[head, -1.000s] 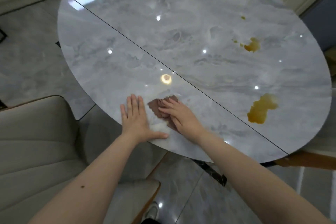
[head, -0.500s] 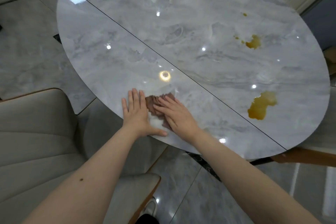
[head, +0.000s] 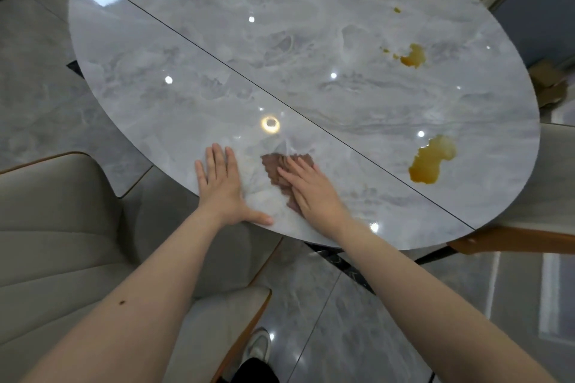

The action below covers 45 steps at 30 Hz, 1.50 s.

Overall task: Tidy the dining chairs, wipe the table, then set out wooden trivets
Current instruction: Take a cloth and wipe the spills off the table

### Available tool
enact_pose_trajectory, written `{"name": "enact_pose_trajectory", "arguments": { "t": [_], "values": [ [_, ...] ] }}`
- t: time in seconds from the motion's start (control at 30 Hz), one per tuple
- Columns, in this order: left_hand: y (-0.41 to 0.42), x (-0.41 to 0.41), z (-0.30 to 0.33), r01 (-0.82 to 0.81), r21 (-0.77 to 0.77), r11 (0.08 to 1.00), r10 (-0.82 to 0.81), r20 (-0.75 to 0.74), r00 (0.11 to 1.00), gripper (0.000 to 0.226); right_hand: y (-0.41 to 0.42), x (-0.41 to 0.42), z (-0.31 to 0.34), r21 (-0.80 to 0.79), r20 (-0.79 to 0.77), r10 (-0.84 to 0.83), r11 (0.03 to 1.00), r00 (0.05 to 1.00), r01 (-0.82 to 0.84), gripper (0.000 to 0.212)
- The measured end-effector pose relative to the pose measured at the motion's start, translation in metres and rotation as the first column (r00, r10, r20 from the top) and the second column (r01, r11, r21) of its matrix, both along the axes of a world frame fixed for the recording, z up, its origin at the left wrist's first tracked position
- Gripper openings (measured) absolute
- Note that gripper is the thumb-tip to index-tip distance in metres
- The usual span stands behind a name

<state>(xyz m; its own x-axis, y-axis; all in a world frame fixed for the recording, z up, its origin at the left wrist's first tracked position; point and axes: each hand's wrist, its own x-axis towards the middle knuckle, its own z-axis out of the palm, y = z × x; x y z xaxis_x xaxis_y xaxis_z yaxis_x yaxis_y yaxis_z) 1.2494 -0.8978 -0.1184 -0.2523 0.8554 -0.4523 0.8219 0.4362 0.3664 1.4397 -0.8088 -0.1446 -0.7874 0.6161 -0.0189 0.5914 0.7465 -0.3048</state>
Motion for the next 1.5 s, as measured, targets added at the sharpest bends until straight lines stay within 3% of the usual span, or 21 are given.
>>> {"name": "enact_pose_trajectory", "arguments": {
  "t": [0.07,0.13,0.23,0.37,0.53,0.7,0.83,0.97,1.03,1.1,1.17,1.23,1.4,1.5],
  "values": [
    [-0.001,0.000,0.001,0.001,0.007,1.000,-0.001,0.002,1.000,0.166,-0.017,0.035,0.003,-0.035,0.033,0.103,0.994,0.994,-0.101,0.045],
    [-0.001,-0.001,0.003,0.002,-0.002,1.000,-0.002,0.008,1.000,0.166,-0.016,0.073,0.006,-0.039,0.018,0.095,0.995,0.995,-0.094,0.050],
    [0.000,-0.001,0.003,-0.005,-0.011,1.000,0.005,0.007,1.000,0.166,0.005,0.085,0.006,-0.025,0.012,-0.106,0.994,0.994,0.106,0.045],
    [0.001,-0.001,0.002,-0.005,-0.014,1.000,0.005,-0.006,1.000,0.166,0.017,0.024,-0.001,0.080,0.036,-0.349,0.935,0.936,0.346,0.053],
    [-0.004,-0.002,0.004,0.095,-0.024,0.995,-0.095,-0.034,0.995,0.163,-0.019,-0.015,-0.005,0.017,0.047,-0.218,0.976,0.975,0.217,0.059],
    [-0.009,-0.006,0.007,0.187,-0.058,0.981,-0.191,-0.078,0.979,0.159,-0.071,0.053,-0.003,-0.060,0.032,0.016,0.998,0.999,-0.014,0.046],
    [-0.009,-0.005,0.003,0.180,-0.054,0.982,-0.185,-0.094,0.978,0.160,-0.043,0.106,-0.002,-0.063,0.044,-0.163,0.984,0.986,0.166,0.050],
    [-0.009,-0.005,0.000,0.182,-0.042,0.982,-0.186,-0.119,0.975,0.161,-0.023,0.056,-0.006,0.049,0.172,-0.442,0.896,0.880,0.441,0.054],
    [-0.008,-0.006,-0.002,0.183,-0.041,0.982,-0.187,-0.118,0.975,0.161,-0.032,0.015,-0.002,0.038,0.169,-0.413,0.910,0.895,0.413,0.061],
    [-0.008,-0.008,0.000,0.178,-0.050,0.983,-0.182,-0.092,0.979,0.159,-0.048,-0.005,0.003,-0.018,0.127,-0.281,0.958,0.951,0.286,0.065],
    [-0.008,-0.009,0.002,0.160,-0.042,0.986,-0.162,-0.039,0.986,0.154,-0.050,0.008,0.007,-0.076,0.110,-0.191,0.977,0.975,0.200,0.063],
    [-0.004,-0.005,0.006,0.158,0.001,0.987,-0.158,-0.009,0.987,0.142,-0.044,0.039,0.008,-0.098,0.106,-0.211,0.970,0.972,0.221,0.058],
    [0.022,0.041,0.005,0.290,0.138,0.947,-0.291,-0.014,0.957,0.104,-0.027,0.132,0.010,-0.002,0.184,-0.529,0.843,0.829,0.538,0.050],
    [0.042,0.076,0.001,0.390,0.119,0.913,-0.384,-0.077,0.920,0.105,-0.014,0.162,0.012,-0.013,0.245,-0.638,0.751,0.730,0.660,0.050]
  ]
}}
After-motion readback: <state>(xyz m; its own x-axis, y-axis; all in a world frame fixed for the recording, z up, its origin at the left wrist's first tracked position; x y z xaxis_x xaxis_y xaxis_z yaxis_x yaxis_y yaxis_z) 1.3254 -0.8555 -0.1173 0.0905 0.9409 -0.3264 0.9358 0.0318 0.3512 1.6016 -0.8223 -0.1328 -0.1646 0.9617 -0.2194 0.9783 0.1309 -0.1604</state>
